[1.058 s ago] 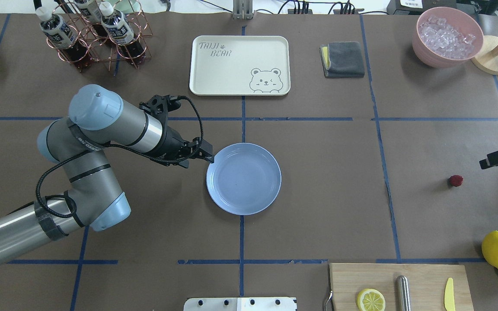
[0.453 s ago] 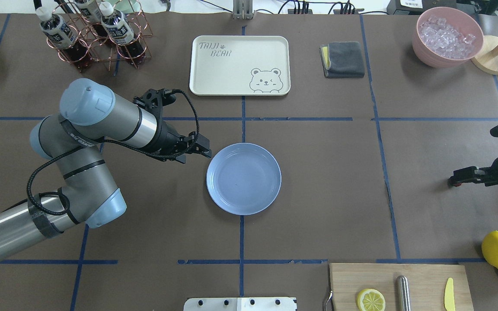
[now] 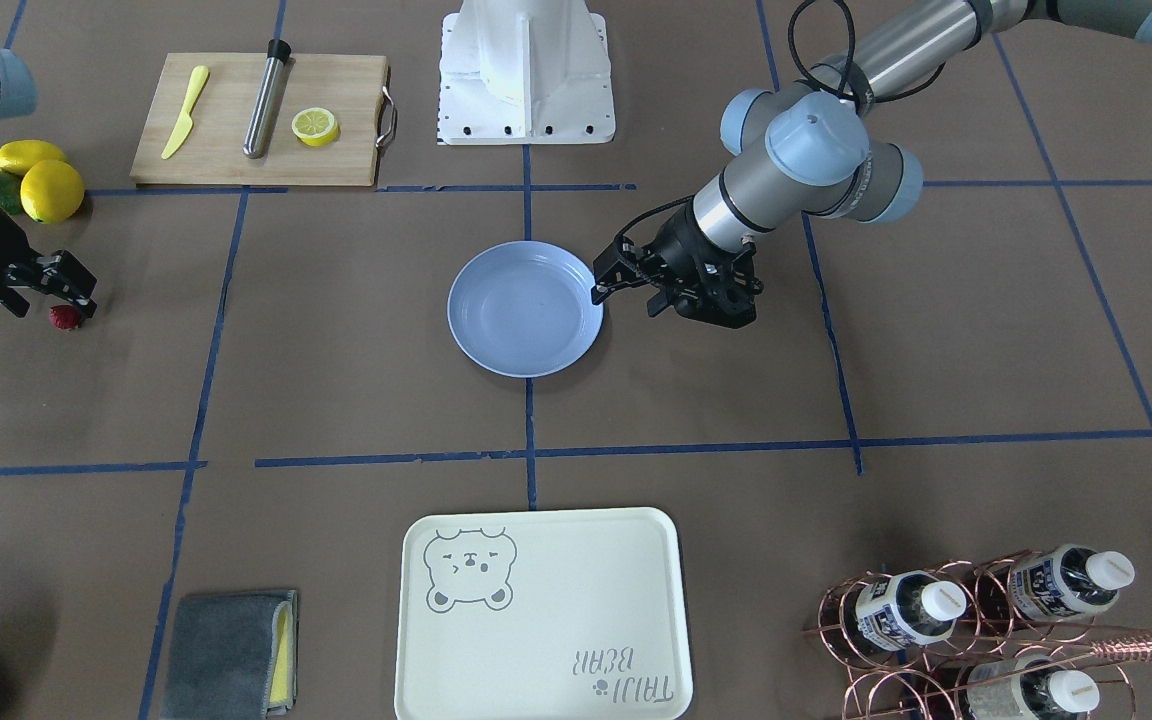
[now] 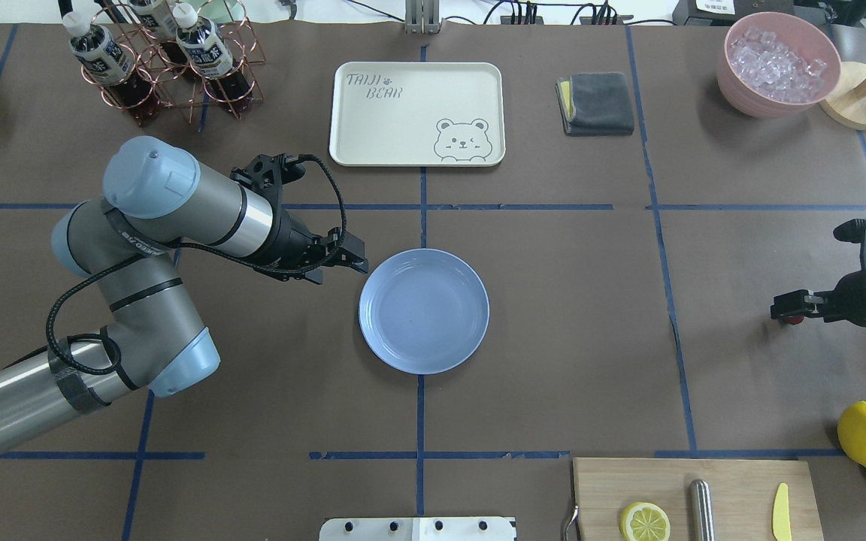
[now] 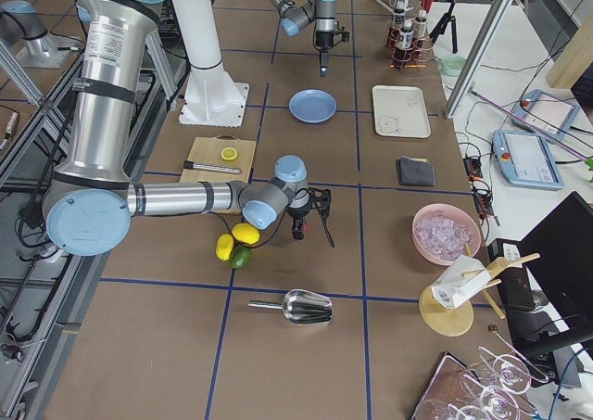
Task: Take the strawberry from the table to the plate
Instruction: 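Open the left gripper off the plate rim while the right arm reaches toward the strawberry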
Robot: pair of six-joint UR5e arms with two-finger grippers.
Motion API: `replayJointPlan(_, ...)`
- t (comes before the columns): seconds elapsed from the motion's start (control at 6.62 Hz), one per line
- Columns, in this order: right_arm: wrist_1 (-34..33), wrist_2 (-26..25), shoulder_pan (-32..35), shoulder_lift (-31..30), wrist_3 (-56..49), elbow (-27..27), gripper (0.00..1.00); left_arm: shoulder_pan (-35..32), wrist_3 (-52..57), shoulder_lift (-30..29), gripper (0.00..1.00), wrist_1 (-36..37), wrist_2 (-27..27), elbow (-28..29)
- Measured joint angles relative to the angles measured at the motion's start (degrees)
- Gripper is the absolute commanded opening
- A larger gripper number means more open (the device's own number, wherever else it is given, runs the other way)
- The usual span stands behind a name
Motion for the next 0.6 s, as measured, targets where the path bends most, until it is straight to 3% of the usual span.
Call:
replayJointPlan(0.45,0.11,-0.06,-0.85,0.26,0.18,-0.44,0.73,-0.05,-0.52,0.25,0.86,-0.03,0.03,-0.57)
replayJointPlan(0.6,0.14,-0.06,-0.99,0.27,0.18,-0.68,0.48,-0.05,-0.53,0.54,0.86,-0.03,0.03,-0.89)
